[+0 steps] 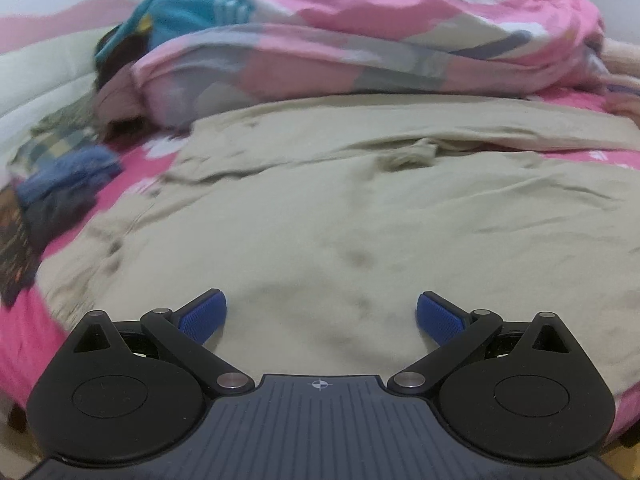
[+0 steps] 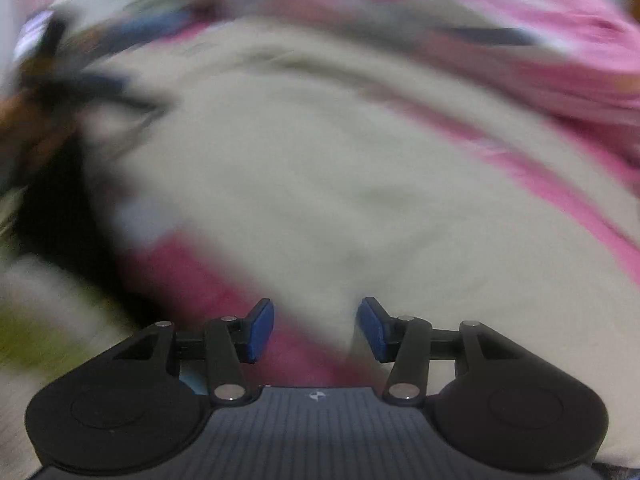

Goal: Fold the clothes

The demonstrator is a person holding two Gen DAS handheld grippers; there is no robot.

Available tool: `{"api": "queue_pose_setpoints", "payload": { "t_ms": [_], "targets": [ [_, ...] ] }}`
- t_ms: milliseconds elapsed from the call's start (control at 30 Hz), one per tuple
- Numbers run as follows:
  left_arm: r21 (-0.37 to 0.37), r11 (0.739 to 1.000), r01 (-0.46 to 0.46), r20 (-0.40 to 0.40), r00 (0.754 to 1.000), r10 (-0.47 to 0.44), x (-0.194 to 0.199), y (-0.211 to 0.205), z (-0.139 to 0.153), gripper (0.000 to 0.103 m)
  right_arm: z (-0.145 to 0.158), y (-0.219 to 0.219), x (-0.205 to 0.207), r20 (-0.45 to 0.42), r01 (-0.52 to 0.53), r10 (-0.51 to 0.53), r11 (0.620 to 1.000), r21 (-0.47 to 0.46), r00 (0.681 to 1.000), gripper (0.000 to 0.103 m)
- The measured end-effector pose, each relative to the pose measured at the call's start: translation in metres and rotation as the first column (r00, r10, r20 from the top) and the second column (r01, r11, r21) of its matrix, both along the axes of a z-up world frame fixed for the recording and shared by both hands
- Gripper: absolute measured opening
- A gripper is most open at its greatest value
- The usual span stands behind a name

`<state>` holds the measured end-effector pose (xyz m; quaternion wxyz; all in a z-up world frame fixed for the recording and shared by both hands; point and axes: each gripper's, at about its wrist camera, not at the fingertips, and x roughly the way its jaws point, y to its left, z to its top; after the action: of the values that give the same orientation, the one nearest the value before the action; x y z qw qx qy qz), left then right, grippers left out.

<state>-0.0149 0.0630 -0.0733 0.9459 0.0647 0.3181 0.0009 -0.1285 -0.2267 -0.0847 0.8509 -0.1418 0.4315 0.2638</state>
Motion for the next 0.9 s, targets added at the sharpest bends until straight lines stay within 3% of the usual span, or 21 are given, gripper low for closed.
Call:
{"api": "queue_pose_setpoints", "payload": {
  "t_ms": [33, 100, 200, 300, 433, 533, 633, 733, 800, 900],
  "targets": [
    [0.003, 1.0, -0.005, 0.003, 1.0, 0.005, -0.002, 0.003, 0.001, 0.103, 0.001, 0.006, -0.005, -0.04, -0.065, 0.066, 0.998, 0.02, 0.997, 0.049],
    [0.022, 1.0, -0.003, 0.021, 1.0, 0.003, -0.005, 0.004, 0.004, 0.103, 0.011, 0.019, -0.007, 0.01, -0.141, 0.141, 0.99, -0.024, 0.99, 0.05],
    [0.051, 0.999, -0.001, 0.037, 0.999, -0.001, -0.008, 0.0, 0.005, 0.103, 0.029, 0.022, 0.021, 0.143, -0.051, 0.054, 0.998, -0.023, 0.988, 0.052],
    [0.054, 0.999, -0.009, 0.029, 1.0, 0.007, -0.011, -0.001, 0.001, 0.103, 0.022, 0.023, 0.06, 0.148, 0.116, -0.119, 0.993, 0.03, 0.982, 0.052],
    [0.028, 0.999, -0.032, 0.03, 0.999, 0.031, -0.016, 0.009, -0.001, 0.103, 0.003, 0.038, 0.059, 0.129, 0.14, -0.145, 0.989, 0.051, 0.981, 0.054],
    [0.002, 0.999, -0.054, 0.051, 0.997, 0.054, -0.018, 0.018, 0.003, 0.103, 0.005, 0.05, 0.038, 0.043, -0.014, 0.008, 0.991, 0.132, 0.999, 0.052],
    [-0.024, 0.997, -0.068, 0.076, 0.995, 0.07, -0.019, 0.026, 0.008, 0.103, 0.015, 0.061, 0.041, 0.056, -0.096, 0.089, 0.984, 0.152, 0.995, 0.051],
    [-0.042, 0.996, -0.074, 0.114, 0.99, 0.078, -0.011, 0.03, 0.012, 0.103, 0.027, 0.059, 0.07, 0.129, -0.005, -0.015, 0.988, 0.157, 0.992, 0.051],
    [-0.056, 0.993, -0.099, 0.124, 0.987, 0.106, -0.002, 0.034, 0.009, 0.103, 0.026, 0.058, 0.097, 0.121, 0.084, -0.111, 0.974, 0.21, 0.986, 0.052],
    [-0.086, 0.987, -0.132, 0.123, 0.982, 0.142, 0.012, 0.046, -0.001, 0.103, 0.008, 0.08, 0.112, 0.067, 0.093, -0.108, 0.976, 0.198, 0.992, 0.052]
  ]
}}
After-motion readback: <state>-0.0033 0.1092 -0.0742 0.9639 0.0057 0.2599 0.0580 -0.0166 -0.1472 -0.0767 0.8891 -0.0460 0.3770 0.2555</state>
